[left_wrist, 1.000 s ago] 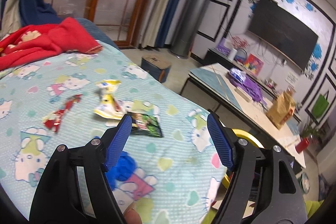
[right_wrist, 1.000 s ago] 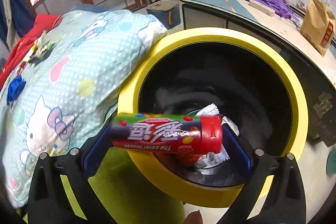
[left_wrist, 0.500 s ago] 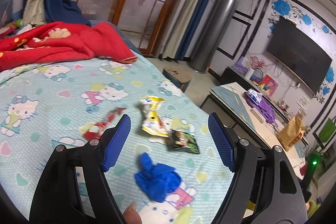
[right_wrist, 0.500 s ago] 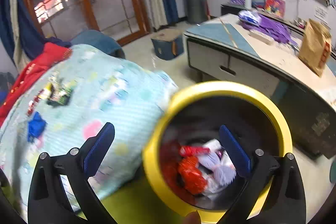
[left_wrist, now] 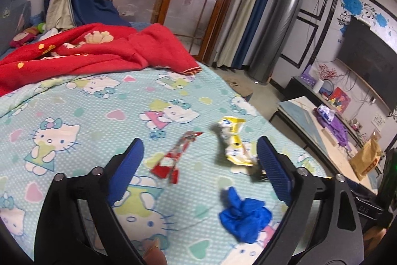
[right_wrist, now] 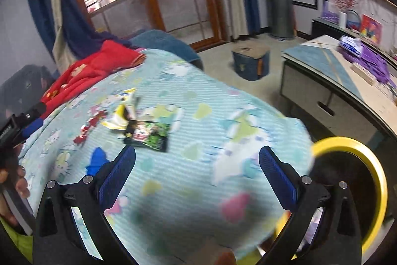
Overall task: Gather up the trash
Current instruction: 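Grasp the red candy wrapper with the left tool while the right tool grasps the green snack bag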
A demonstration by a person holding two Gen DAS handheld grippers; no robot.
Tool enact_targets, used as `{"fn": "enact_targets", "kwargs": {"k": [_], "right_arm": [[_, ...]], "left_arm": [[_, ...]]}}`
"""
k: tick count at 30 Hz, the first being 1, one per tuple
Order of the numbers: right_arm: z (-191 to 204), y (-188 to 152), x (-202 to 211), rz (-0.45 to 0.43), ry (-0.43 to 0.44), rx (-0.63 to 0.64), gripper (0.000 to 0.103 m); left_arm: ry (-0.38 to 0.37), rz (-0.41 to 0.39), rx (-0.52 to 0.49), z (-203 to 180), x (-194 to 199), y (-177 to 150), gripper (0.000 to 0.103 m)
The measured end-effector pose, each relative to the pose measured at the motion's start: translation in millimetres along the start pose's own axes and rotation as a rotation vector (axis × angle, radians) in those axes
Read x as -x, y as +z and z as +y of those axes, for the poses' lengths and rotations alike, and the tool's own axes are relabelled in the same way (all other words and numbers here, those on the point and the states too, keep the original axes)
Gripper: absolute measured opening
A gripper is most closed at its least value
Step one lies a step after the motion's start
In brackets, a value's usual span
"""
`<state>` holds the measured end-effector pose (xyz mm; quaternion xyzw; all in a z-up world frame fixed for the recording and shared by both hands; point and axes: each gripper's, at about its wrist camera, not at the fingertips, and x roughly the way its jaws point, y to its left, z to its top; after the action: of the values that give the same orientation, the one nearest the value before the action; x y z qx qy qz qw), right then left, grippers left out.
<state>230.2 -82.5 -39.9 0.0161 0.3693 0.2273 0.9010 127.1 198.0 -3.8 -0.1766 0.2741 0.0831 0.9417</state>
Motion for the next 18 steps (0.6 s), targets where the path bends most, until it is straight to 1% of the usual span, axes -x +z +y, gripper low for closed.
{"fn": "enact_targets", "kwargs": {"k": [4,10,14,18], "right_arm": [[25,5,-19,0.03,0.021,0.044,0.097],[52,8,-47,0.083,0.031,0.099,0.097],[63,9,-69,0.127,0.017,0.123,0.097],[70,8,-93,0.174,-0.005,0.137,0.097]], "left_arm": [[0.027,0.011,0.005,11,-6,0,0.092],[0.062,0.06,-0.011,24,-24,0,0.092],[0.092,0.106,-0.047,31,-41,-3,0.092],[0.097,0.158,-0.067,35,-58,-6,0.092]]}}
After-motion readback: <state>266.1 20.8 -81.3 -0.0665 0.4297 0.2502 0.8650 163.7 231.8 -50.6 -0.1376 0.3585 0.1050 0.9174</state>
